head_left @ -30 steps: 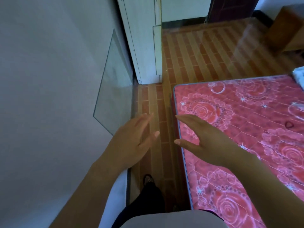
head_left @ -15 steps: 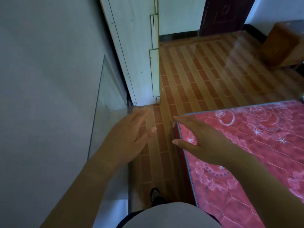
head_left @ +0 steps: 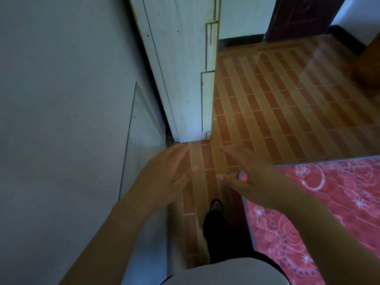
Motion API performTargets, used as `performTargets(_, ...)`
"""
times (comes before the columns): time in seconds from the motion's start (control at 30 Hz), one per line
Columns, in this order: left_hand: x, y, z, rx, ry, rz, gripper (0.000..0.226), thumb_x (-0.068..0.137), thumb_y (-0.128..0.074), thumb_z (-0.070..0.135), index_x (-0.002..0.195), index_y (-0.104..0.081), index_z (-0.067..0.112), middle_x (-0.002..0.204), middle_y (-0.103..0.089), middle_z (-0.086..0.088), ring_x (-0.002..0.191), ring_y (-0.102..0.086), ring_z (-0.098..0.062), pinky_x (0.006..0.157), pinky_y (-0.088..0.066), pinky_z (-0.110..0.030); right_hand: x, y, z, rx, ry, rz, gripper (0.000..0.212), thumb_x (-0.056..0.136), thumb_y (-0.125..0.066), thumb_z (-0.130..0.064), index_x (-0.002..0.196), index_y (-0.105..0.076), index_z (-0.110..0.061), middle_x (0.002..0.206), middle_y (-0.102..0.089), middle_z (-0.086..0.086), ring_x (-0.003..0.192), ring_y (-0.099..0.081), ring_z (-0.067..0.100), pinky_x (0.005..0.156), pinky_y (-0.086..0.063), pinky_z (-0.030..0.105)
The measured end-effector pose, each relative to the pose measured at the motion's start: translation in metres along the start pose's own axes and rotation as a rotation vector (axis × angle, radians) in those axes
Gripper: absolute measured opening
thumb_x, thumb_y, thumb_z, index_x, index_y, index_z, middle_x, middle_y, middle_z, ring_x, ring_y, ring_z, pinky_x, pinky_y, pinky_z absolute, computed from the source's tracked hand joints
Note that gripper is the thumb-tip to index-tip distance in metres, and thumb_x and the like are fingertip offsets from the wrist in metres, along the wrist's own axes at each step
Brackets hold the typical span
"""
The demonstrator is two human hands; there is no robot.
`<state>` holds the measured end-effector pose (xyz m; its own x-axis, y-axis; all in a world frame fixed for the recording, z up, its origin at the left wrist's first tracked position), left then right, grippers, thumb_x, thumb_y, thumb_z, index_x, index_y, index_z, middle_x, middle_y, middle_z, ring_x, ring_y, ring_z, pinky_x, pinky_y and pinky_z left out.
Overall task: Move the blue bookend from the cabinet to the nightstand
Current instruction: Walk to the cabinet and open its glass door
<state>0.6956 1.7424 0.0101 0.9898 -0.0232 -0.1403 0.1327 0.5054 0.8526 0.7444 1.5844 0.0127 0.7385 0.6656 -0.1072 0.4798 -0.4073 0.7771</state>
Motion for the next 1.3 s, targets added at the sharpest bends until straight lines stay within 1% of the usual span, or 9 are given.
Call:
performTargets(0.2,0.124,0.015,-0.018,0.021,0.009,-0.024,0.066,0.085,-0.025,0.063,0.143,-0.019,0.032,0.152,-0.025,0.006,0.138,-0.022,-0.009,0.113,-0.025,-0.042,0.101,0.037,0.055,-0.035,-0.045,-0.038,0.063,0.085,-0.045,-0.054,0.140,-0.021,-0.034,0.149,-0.025,-0.011,0.132,-0.028,0.009,0.097,-0.021,0.021)
performTargets(0.37,0.211,0.033,-0.006,0.006,-0.036,-0.030,0.063,0.087,-0.028,0.060,0.143,-0.020,0.032,0.152,-0.023,0.008,0.138,-0.019,-0.008,0.115,-0.019,-0.038,0.160,0.084,0.093,-0.021,-0.110,-0.024,0.067,0.084,-0.049,-0.052,0.141,-0.022,-0.032,0.150,-0.026,-0.009,0.133,-0.031,0.014,0.108,-0.031,0.037)
performTargets(0.47,0.249,0.038,-0.008,-0.008,-0.027,-0.079,0.062,0.086,-0.029,0.057,0.143,-0.019,0.034,0.152,-0.022,0.009,0.139,-0.018,-0.007,0.114,-0.021,-0.043,0.184,0.103,0.111,-0.014,-0.138,-0.011,0.066,0.083,-0.050,-0.051,0.140,-0.025,-0.029,0.147,-0.029,-0.008,0.129,-0.036,0.014,0.103,-0.033,0.032)
performTargets(0.6,0.304,0.035,-0.011,-0.046,-0.048,-0.155,0.068,0.080,-0.026,0.062,0.142,-0.020,0.036,0.153,-0.021,0.010,0.139,-0.017,-0.005,0.114,-0.021,-0.039,0.215,0.124,0.135,0.013,-0.171,0.025,0.057,0.084,-0.056,-0.043,0.134,-0.036,-0.023,0.136,-0.040,-0.006,0.119,-0.045,0.014,0.089,-0.036,0.021)
performTargets(0.83,0.426,0.057,0.010,-0.054,-0.244,-0.195,0.069,0.080,-0.027,0.062,0.142,-0.021,0.032,0.152,-0.022,0.012,0.137,-0.017,-0.002,0.111,-0.015,-0.024,0.279,0.181,0.173,0.065,-0.236,0.178,0.065,0.077,-0.044,-0.061,0.136,-0.024,-0.042,0.142,-0.033,-0.016,0.125,-0.038,0.005,0.099,-0.036,0.027)
performTargets(0.97,0.487,0.081,0.016,-0.025,-0.323,-0.183,0.066,0.084,-0.025,0.065,0.142,-0.020,0.035,0.151,-0.022,0.014,0.135,-0.018,0.001,0.113,-0.020,-0.031,0.317,0.223,0.188,-0.010,-0.292,0.261,0.071,0.073,-0.039,-0.065,0.138,-0.020,-0.043,0.147,-0.024,-0.019,0.128,-0.031,0.003,0.101,-0.035,0.030)
performTargets(1.1,0.537,0.083,0.031,0.032,-0.435,-0.244,0.060,0.088,-0.029,0.062,0.142,-0.019,0.038,0.153,-0.019,0.013,0.138,-0.015,-0.002,0.112,-0.026,-0.038,0.342,0.245,0.210,0.022,-0.328,0.355,0.068,0.076,-0.041,-0.065,0.137,-0.019,-0.045,0.147,-0.024,-0.019,0.124,-0.027,-0.002,0.095,-0.030,0.023)
performTargets(1.2,0.564,0.079,0.048,0.026,-0.476,-0.296,0.060,0.089,-0.033,0.055,0.143,-0.020,0.034,0.153,-0.017,0.013,0.138,-0.013,-0.002,0.113,-0.020,-0.033,0.348,0.255,0.229,0.041,-0.374,0.385,0.067,0.079,-0.043,-0.064,0.138,-0.019,-0.043,0.149,-0.024,-0.017,0.130,-0.027,0.002,0.098,-0.028,0.022)
performTargets(1.3,0.588,0.073,0.063,0.024,-0.519,-0.333,0.061,0.089,-0.031,0.058,0.143,-0.020,0.034,0.153,-0.016,0.013,0.138,-0.012,-0.001,0.112,-0.017,-0.028,0.352,0.273,0.245,0.045,-0.402,0.434,0.068,0.078,-0.044,-0.061,0.139,-0.023,-0.040,0.142,-0.027,-0.023,0.116,-0.023,-0.011,0.083,-0.019,0.000)
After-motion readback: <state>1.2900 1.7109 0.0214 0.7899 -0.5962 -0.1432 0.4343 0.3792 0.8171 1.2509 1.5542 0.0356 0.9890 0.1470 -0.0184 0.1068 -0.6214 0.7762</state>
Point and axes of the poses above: each hand's wrist, its own x-axis towards the middle knuckle, its own y-axis out of the back of the hand, z = x × y, the point moved 7 cm from there along x, towards the middle knuckle
